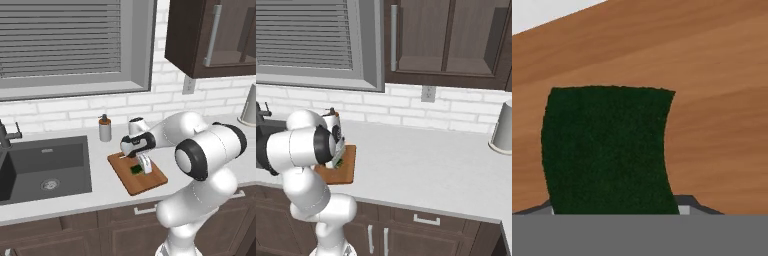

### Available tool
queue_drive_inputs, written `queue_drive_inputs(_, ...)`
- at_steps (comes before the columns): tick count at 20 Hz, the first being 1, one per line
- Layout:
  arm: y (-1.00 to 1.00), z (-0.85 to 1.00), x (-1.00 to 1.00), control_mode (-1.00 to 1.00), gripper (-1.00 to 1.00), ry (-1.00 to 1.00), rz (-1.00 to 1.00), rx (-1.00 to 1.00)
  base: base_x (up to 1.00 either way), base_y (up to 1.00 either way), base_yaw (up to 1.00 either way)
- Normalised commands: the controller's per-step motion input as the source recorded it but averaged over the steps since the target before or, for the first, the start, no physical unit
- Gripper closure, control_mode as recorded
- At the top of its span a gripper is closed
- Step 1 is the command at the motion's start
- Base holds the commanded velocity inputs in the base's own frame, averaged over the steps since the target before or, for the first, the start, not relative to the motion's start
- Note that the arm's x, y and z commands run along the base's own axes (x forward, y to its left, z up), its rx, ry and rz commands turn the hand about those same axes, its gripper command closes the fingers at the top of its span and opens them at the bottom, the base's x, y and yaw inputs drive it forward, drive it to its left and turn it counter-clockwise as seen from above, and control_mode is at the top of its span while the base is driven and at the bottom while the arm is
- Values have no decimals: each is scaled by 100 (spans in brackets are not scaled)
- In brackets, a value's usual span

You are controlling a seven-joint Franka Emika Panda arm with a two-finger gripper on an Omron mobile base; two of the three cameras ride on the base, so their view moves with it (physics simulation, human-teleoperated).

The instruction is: Pick up the sponge from the counter and clean the cutting board by briefly scrubbing or pressing down on the cutting board. Once finished, release the sponge.

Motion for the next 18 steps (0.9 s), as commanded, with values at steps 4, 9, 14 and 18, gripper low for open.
queue_drive_inputs(4, 57, 0, -29, -100, 100, 0, 5, 0, 0, 0, 0)
queue_drive_inputs(9, 21, 0, -47, -100, 100, 0, 3, 0, 0, 0, 0)
queue_drive_inputs(14, -4, -9, -6, -100, 100, 0, 0, 0, 0, 0, 0)
queue_drive_inputs(18, -29, -33, 29, -100, 100, 0, 0, -3, 0, 0, 0)
